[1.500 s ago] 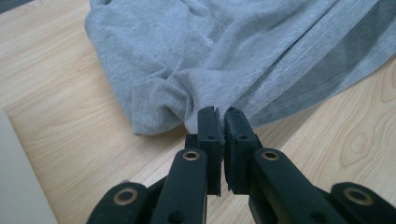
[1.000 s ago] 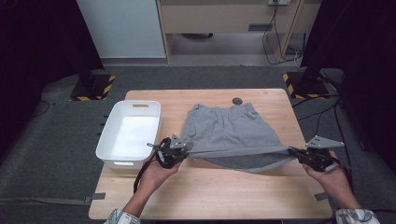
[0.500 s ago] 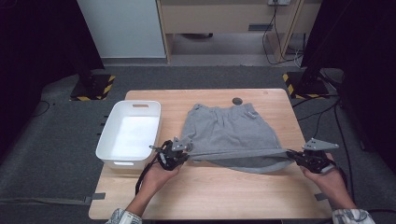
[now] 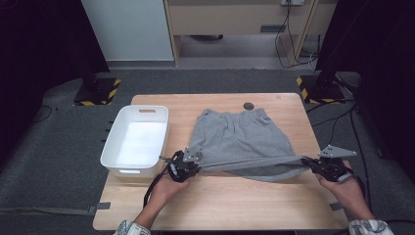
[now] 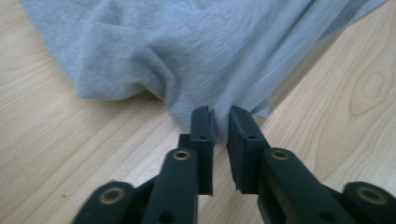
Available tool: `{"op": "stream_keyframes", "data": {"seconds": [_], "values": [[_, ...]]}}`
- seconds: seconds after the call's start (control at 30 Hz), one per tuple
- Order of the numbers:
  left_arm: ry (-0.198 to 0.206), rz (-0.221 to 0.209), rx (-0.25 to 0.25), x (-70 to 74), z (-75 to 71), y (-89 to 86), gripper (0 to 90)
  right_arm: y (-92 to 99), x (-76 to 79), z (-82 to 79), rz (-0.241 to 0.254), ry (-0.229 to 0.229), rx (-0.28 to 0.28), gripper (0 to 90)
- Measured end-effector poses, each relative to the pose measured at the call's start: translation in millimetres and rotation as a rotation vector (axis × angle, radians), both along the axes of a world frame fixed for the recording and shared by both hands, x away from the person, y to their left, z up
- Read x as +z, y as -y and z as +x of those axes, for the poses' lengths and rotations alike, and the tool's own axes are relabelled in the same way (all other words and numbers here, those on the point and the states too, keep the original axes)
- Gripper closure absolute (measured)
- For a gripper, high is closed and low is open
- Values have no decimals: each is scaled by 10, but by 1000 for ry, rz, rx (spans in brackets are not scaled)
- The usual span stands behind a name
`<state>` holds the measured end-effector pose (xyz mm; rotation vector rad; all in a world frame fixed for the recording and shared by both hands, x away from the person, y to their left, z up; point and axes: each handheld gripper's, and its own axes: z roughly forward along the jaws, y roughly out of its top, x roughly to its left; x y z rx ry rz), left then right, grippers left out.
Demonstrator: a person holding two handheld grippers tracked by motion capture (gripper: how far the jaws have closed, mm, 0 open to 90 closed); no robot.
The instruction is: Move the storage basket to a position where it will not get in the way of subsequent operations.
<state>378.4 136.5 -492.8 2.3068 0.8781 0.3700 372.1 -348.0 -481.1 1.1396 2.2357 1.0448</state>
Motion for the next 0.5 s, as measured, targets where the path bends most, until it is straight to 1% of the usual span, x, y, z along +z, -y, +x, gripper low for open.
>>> {"op": "stream_keyframes", "data": {"seconds": [0.1, 0.17, 0.23, 0.3, 0.4, 0.47, 0.5], "values": [[17, -32, 23, 34, 1, -60, 716, 13, 3, 6, -5, 1, -4, 883], [21, -49, 34, 55, 2, -100, 718, 34, -3, 5, -7, 2, -11, 883], [19, -52, 39, 54, 2, -108, 714, 47, -7, 0, -7, -6, -14, 883], [20, -51, 30, 42, -4, -83, 696, 50, -8, -4, -11, -4, -12, 883], [17, -41, 0, 16, -22, -5, 657, 45, -6, -8, -9, -3, -11, 882], [20, -39, -10, -9, -43, 53, 597, 40, -12, -8, -6, -6, -13, 882], [17, -42, -11, -26, -51, 81, 550, 39, -15, -6, -6, -6, -12, 882]]}}
